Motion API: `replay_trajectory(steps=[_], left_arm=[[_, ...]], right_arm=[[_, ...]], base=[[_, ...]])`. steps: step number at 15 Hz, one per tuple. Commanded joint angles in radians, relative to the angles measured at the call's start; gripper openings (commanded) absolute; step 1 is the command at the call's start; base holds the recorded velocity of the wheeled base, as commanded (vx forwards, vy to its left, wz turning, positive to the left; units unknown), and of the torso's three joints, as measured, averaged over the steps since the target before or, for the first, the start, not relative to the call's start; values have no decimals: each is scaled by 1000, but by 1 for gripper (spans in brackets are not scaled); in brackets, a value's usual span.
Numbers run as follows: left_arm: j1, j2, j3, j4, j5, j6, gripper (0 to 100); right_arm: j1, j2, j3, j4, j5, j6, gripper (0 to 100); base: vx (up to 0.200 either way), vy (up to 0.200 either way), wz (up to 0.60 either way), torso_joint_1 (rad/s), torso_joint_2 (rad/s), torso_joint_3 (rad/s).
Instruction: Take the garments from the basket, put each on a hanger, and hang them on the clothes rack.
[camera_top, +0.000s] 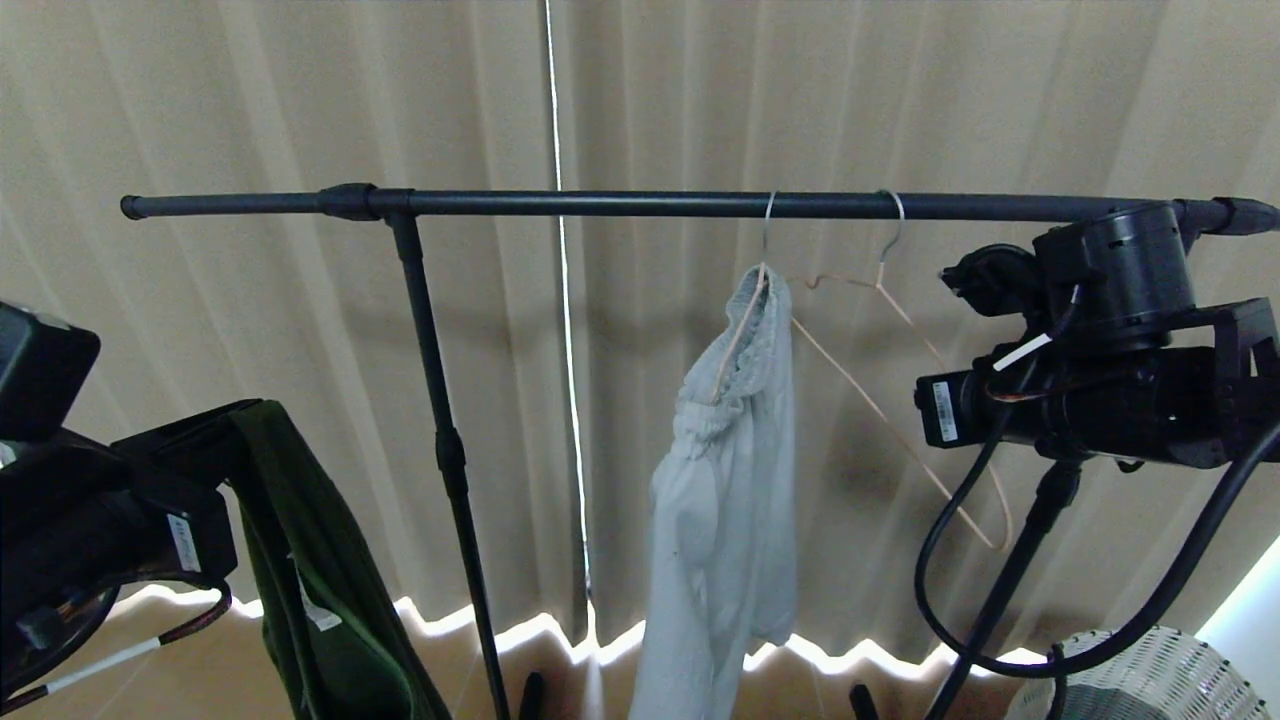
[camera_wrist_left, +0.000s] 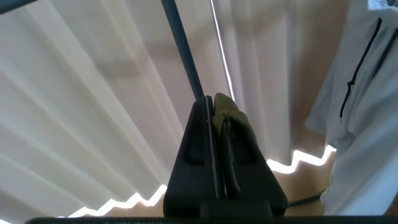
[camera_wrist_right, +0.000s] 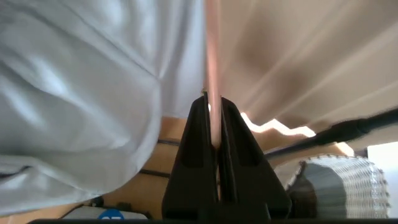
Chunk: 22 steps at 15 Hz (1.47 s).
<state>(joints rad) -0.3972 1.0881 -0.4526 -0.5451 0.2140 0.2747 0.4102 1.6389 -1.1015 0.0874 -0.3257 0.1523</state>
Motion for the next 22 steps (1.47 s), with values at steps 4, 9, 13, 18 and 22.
replay_trajectory(steps=[4,9,13,18,22], left_arm=[[0,0,3,-1,1,1,0],[0,-5,18,-3,1,1,0],[0,-4,18,-3,1,1,0],[3,1,17,-3,2,5,0],[3,1,15,-3,2,6,0]], right_arm=[[-33,-36,2,-5,-1,0,0],[-111,-149,9,-12,1,0,0],[-154,-225,26,-6,8,0,0],[-156,-332,118,-11,10,-23,0],[-151,-381,135,-6,10,-25,0]], base=[[0,0,0,0,0,0],[0,0,0,0,0,0],[0,0,0,0,0,0],[-40,0,0,0,0,0],[-200,0,0,6,0,6]])
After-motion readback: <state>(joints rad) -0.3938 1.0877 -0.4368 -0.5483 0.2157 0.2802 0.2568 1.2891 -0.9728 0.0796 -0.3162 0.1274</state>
